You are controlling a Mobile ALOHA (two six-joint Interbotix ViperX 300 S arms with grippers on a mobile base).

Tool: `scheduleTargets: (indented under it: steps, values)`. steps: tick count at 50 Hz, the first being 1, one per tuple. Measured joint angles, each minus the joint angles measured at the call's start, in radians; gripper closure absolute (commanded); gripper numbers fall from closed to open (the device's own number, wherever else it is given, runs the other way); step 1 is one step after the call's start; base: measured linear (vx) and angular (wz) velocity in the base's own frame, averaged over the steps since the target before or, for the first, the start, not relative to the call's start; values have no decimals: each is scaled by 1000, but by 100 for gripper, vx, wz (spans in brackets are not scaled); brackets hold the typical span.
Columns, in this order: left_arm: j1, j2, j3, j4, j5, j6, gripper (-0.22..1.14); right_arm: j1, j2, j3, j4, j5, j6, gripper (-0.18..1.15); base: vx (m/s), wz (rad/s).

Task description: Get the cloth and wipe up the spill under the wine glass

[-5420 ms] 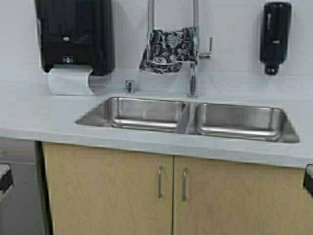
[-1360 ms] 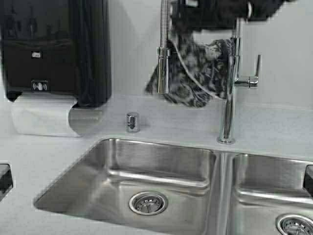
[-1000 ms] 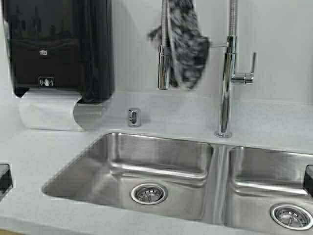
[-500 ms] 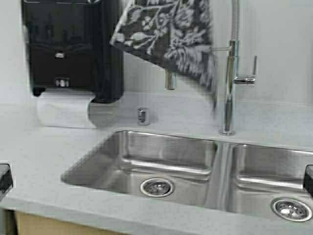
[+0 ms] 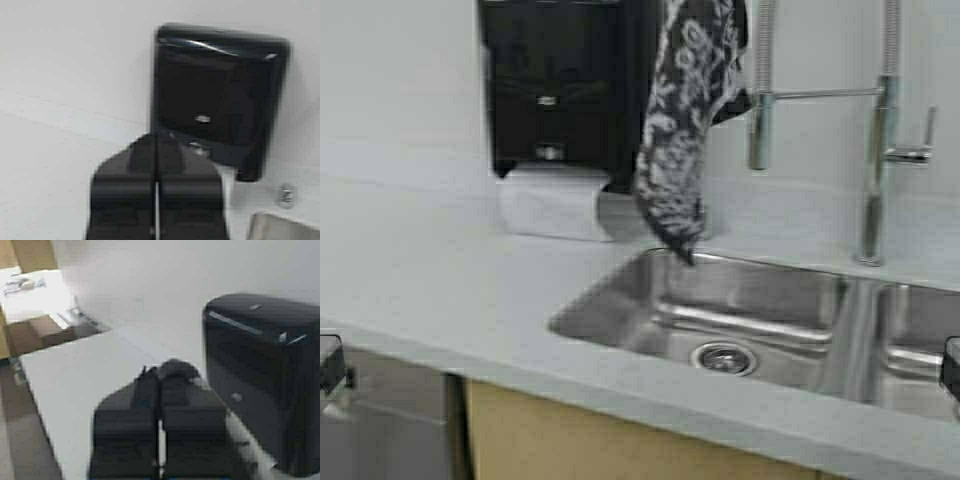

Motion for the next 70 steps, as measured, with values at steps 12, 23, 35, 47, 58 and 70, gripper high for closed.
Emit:
scheduleTargets:
  steps: [12, 23, 35, 47, 58, 70]
  values:
    - [-2, 0, 0, 0, 0, -9, 89, -2, 14, 92, 0, -14, -12, 91, -12, 41]
    - [0, -2, 0, 0, 0, -2, 89, -3, 52, 156, 0, -78, -64, 91, -12, 43]
    - [0, 3, 0, 0, 0, -5, 89, -2, 78, 166, -2, -132, -74, 91, -12, 43]
    - [-2, 5, 0, 0, 0, -12, 89, -2, 81, 181, -3, -137, -80, 91, -10, 38]
    - [0, 5, 0, 0, 0, -37, 89, -34, 94, 193, -3, -138, -80, 91, -9, 32]
    - [0, 5, 8, 0, 0, -37, 89, -63, 153, 219, 2, -156, -71, 91, -8, 30]
